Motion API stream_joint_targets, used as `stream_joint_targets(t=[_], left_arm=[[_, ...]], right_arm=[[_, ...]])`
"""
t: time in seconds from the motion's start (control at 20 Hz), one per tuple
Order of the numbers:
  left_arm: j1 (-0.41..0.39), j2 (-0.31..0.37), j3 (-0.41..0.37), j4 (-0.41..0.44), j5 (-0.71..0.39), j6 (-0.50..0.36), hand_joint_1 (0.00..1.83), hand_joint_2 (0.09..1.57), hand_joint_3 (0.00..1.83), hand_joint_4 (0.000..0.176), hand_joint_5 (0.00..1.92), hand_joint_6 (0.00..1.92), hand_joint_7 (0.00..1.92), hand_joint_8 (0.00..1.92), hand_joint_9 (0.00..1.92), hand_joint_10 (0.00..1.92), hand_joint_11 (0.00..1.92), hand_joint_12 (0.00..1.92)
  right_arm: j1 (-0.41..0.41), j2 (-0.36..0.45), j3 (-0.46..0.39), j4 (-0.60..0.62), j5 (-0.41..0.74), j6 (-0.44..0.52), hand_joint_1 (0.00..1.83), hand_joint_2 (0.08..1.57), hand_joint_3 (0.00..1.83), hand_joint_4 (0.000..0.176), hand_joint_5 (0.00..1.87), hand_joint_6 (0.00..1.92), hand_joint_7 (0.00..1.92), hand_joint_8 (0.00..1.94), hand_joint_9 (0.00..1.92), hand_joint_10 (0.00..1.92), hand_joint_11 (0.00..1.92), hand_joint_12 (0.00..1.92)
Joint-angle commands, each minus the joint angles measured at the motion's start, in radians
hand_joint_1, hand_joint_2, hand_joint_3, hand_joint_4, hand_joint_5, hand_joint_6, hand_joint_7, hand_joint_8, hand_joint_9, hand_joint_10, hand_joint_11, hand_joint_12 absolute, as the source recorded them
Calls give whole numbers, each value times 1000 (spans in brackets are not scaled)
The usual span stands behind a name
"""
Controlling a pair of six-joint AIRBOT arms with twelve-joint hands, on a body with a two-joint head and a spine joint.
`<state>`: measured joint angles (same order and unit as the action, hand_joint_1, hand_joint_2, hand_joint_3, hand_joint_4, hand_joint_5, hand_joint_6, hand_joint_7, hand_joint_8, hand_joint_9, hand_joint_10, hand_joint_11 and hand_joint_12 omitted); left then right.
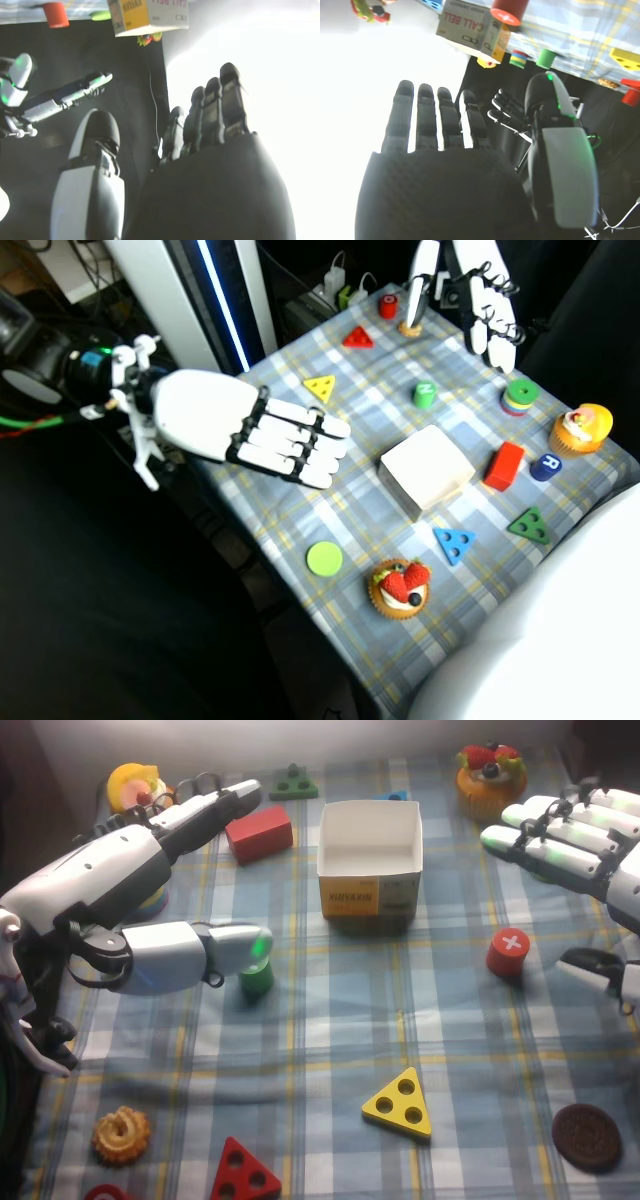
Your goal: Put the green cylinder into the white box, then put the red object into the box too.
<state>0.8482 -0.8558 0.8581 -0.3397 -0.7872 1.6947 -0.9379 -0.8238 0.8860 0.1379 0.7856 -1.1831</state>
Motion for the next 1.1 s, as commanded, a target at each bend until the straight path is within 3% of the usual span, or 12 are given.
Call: stream_joint_targets(t=[0.0,0.35,0.4,0.5,0.55,0.65,0.75,0.8,0.9,0.95,1.0,1.05], left_arm=[[-14,-8,5,15,-103,-4,742,1144,14,75,32,7,0,0,0,0,0,5],[-23,-41,3,-19,-59,107,828,1132,0,65,58,14,22,8,0,0,0,0],[-23,-43,5,-20,-56,107,840,1125,0,94,64,15,40,14,7,3,0,0],[-22,-46,13,-28,-36,107,938,1090,1,83,142,12,121,34,73,14,0,240],[-22,-47,14,-30,-33,107,957,1098,2,85,151,8,135,19,71,12,0,108],[-22,-58,27,-39,-14,108,1019,1074,0,69,222,21,225,25,132,41,0,98],[-22,-70,35,-61,10,145,1016,1084,0,53,313,39,335,25,185,107,0,354],[-23,-77,35,-81,20,186,1030,1070,0,39,365,55,391,27,213,169,0,611],[-22,-99,36,-132,49,289,1044,1059,0,39,447,134,490,27,213,394,0,1051],[-22,-102,38,-140,54,301,1050,1055,0,44,439,227,509,21,170,547,0,1196],[-21,-108,41,-148,60,314,1037,1067,2,50,363,478,523,23,102,768,0,1427],[-20,-114,47,-158,68,324,1039,1068,0,53,298,675,532,24,94,813,0,1556]], right_arm=[[9,0,2,4,120,0,804,1219,37,0,0,0,0,0,29,50,0,1401],[3,-7,3,15,121,0,762,1262,6,0,0,0,0,0,0,88,0,1270],[2,-7,3,16,121,0,763,1261,3,0,0,0,0,0,0,96,0,1220],[2,-7,3,17,121,0,738,1269,1,0,0,0,0,0,0,70,0,1072],[2,-7,3,17,121,0,755,1260,0,0,0,0,0,0,0,65,0,1049],[2,-8,3,19,121,0,728,1261,0,0,0,0,0,0,0,55,0,871],[1,-9,4,20,122,0,681,1278,3,0,0,0,0,0,0,66,0,899],[1,-11,4,21,122,0,670,1279,1,0,0,0,0,0,0,97,0,1041],[-2,-14,6,31,133,0,670,1290,4,0,0,0,0,0,0,14,0,1091],[-2,-14,6,32,134,0,675,1288,2,0,0,0,0,0,0,2,0,1089],[-3,-14,6,33,136,0,664,1293,4,0,0,0,0,0,0,0,0,1088],[-4,-14,6,34,137,0,673,1294,1,0,0,0,0,0,0,0,0,967]])
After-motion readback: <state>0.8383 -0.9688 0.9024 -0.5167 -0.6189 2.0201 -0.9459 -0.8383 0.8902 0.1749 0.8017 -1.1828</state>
